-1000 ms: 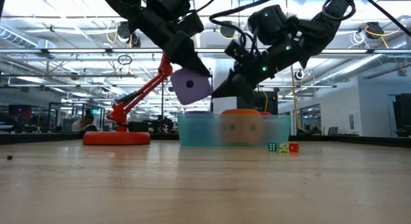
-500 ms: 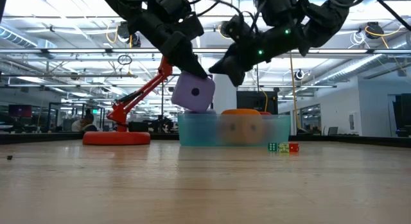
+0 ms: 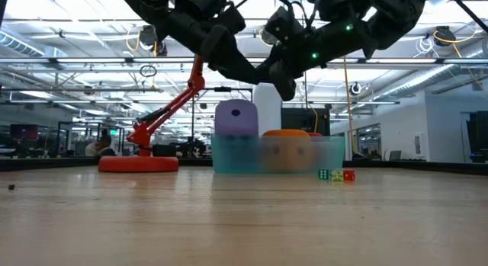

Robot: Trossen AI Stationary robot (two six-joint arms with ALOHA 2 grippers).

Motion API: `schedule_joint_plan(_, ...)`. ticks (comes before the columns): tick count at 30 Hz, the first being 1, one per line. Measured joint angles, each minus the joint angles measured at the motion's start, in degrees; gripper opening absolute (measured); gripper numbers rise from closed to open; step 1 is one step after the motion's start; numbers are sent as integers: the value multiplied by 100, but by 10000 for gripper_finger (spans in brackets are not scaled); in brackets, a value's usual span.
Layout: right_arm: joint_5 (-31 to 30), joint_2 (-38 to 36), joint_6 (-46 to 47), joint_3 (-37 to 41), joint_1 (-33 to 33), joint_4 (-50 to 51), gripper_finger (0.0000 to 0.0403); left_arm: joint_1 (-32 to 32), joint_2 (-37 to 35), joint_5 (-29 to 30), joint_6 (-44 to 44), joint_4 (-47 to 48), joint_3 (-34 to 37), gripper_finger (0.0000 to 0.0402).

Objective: Pick & Place Dice
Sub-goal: Put the light purple die into the green bin, then put the red die into the green bin

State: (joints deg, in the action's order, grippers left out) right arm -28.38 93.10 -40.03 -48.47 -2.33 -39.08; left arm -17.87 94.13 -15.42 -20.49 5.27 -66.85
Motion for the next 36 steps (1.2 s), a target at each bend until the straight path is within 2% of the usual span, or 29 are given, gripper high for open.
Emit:
schedule_joint_plan(3,-32,0,128,2,-34,164,0,-10,0,81,-47,61,0,397)
schedule_joint_plan(8,-48,-142,281,11,-69,325,0,4,-278,580,-130,366,0,397)
schedule_joint_plan(14,61,-934,785,11,142,1253,0,323,-1455,1480,-167,1587,0,396)
schedule_joint_plan(17,576,-1514,1194,11,320,1885,0,733,-2193,1725,-21,2095,-2,382)
schedule_joint_plan(22,1631,-2554,2173,11,517,2846,0,1531,-3350,2465,203,2147,377,304)
schedule_joint_plan(25,1865,-3177,2659,118,608,3125,0,1770,-4183,2667,354,1768,898,243)
schedule_joint_plan(29,2113,-3977,3080,510,661,3146,0,1785,-5267,2808,666,1284,1806,158)
schedule_joint_plan(33,2085,-4559,3405,1187,658,2450,0,1642,-6152,2991,1083,577,2748,69)
schedule_joint_plan(36,2079,-4641,3505,1863,658,1555,0,1506,-6622,2825,1167,161,3377,13)
